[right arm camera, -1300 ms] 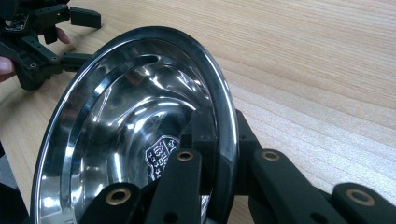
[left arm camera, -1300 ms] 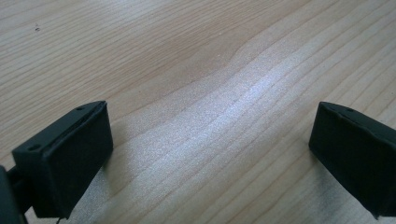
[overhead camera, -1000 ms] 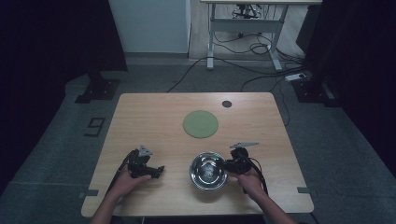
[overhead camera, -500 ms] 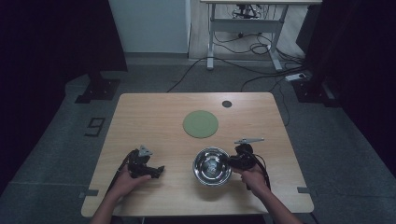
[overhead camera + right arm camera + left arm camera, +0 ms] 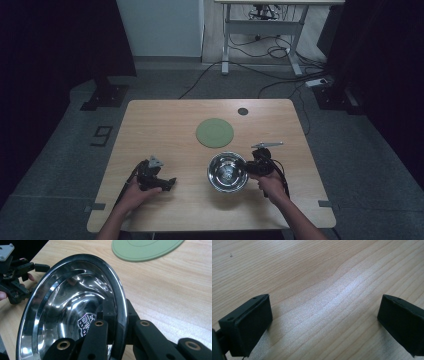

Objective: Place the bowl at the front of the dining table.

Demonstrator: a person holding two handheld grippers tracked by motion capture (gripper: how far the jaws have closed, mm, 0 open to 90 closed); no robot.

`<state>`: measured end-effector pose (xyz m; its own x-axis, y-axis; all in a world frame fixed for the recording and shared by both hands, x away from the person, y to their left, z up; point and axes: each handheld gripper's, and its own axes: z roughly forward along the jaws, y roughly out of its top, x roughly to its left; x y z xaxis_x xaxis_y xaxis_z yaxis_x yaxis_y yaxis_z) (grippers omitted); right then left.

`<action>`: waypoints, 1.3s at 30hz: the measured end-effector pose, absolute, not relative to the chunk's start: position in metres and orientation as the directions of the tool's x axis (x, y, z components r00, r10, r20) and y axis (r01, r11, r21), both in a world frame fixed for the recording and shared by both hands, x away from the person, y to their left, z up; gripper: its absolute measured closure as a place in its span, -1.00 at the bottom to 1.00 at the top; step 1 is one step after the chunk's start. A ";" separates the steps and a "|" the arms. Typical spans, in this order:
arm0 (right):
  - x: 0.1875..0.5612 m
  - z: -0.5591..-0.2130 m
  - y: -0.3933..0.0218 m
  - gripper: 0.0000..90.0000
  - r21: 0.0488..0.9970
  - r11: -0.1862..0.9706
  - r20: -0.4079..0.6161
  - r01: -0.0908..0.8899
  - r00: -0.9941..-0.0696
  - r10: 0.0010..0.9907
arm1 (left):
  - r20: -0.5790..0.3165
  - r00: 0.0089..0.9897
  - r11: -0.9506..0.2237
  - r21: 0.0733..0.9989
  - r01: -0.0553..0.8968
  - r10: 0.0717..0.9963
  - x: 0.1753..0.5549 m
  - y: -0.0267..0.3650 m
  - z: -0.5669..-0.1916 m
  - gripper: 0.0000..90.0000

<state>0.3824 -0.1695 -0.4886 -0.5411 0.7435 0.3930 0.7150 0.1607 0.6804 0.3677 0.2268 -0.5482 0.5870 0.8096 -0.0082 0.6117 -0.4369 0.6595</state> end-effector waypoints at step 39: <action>0.416 -0.486 -0.146 0.89 0.694 0.123 0.419 0.709 -0.537 0.732 | -0.008 0.587 -0.438 0.659 0.612 0.809 0.368 0.227 -0.548 -1.00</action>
